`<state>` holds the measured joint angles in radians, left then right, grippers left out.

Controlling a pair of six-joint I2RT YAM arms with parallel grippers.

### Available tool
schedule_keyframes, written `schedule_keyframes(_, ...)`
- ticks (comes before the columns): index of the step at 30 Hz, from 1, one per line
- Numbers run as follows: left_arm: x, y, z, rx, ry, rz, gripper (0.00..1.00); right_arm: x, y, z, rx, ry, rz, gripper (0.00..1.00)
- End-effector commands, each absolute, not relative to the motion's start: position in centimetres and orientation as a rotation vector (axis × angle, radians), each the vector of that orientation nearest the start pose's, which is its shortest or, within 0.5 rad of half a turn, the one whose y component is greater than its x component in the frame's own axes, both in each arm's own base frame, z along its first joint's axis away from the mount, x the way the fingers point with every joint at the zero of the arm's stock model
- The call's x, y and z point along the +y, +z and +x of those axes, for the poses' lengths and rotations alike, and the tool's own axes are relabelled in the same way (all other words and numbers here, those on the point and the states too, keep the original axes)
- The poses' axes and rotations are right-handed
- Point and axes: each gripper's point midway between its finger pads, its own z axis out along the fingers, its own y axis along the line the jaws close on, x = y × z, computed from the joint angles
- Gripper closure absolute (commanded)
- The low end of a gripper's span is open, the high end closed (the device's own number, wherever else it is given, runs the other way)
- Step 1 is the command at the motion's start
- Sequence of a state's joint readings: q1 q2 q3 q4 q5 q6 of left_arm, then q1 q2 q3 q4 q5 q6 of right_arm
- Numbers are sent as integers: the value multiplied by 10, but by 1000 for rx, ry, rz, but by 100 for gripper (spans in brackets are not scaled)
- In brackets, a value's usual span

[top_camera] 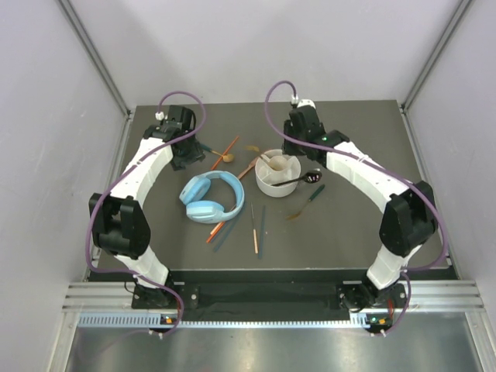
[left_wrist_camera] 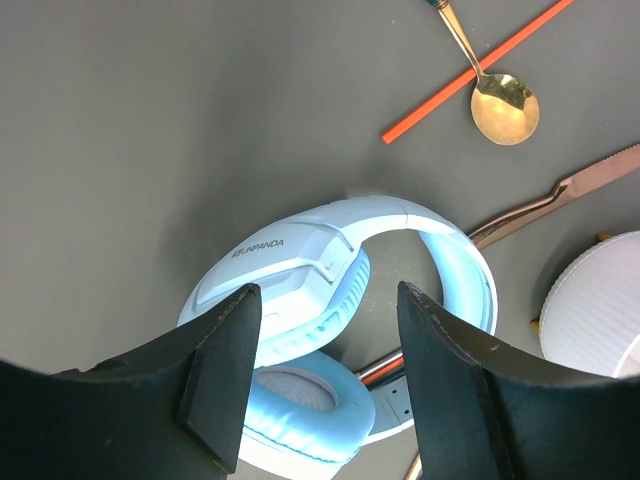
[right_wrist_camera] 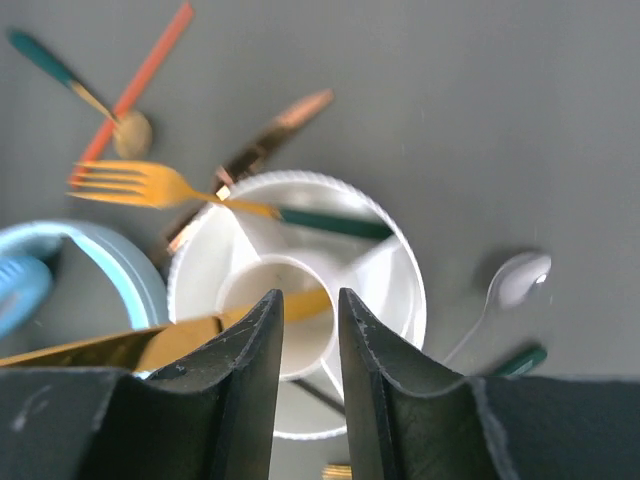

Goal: Sort the eating utensils into containers
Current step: Place the spoon in the container, then pick up the spoon from the center of the board.

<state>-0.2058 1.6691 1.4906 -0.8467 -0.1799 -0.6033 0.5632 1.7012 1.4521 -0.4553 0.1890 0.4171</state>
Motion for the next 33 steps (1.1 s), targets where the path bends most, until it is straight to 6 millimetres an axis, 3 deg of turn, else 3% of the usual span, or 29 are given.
schedule_keyframes(1, -77, 175, 398, 2457, -106, -559, 38, 241, 223, 439, 2177, 322, -79, 70)
schedule_keyframes(4, -77, 179, 399, 2449, -110, -556, 38, 217, 239, 456, 2168, 309, 19, 70)
schedule_keyframes(7, -76, 182, 399, 2442, -109, -557, 38, 189, 239, 454, 2218, 370, 158, 69)
schedule_keyframes(8, -76, 183, 400, 2438, -111, -556, 38, 162, 236, 456, 2229, 353, 234, 69)
schedule_keyframes(10, -76, 183, 399, 2437, -110, -557, 38, 127, 226, 446, 2259, 328, 323, 69)
schedule_keyframes(13, -76, 181, 398, 2438, -109, -559, 38, 94, 206, 427, 2333, 227, 366, 59)
schedule_keyframes(15, -77, 180, 398, 2442, -116, -557, 38, 91, 190, 418, 2412, 211, 361, 57)
schedule_keyframes(19, -79, 178, 399, 2447, -129, -557, 38, 116, 150, 397, 2599, 221, 239, 57)
schedule_keyframes(23, -78, 179, 400, 2443, -121, -553, 38, 140, 131, 390, 2650, 242, 173, 57)
schedule_keyframes(24, -78, 179, 400, 2444, -119, -554, 38, 148, 117, 383, 2699, 266, 167, 58)
schedule_keyframes(27, -77, 176, 399, 2449, -113, -553, 38, 151, 92, 370, 2771, 264, 183, 59)
schedule_keyframes(33, -77, 171, 398, 2462, -102, -555, 38, 149, 66, 365, 2813, 223, 218, 61)
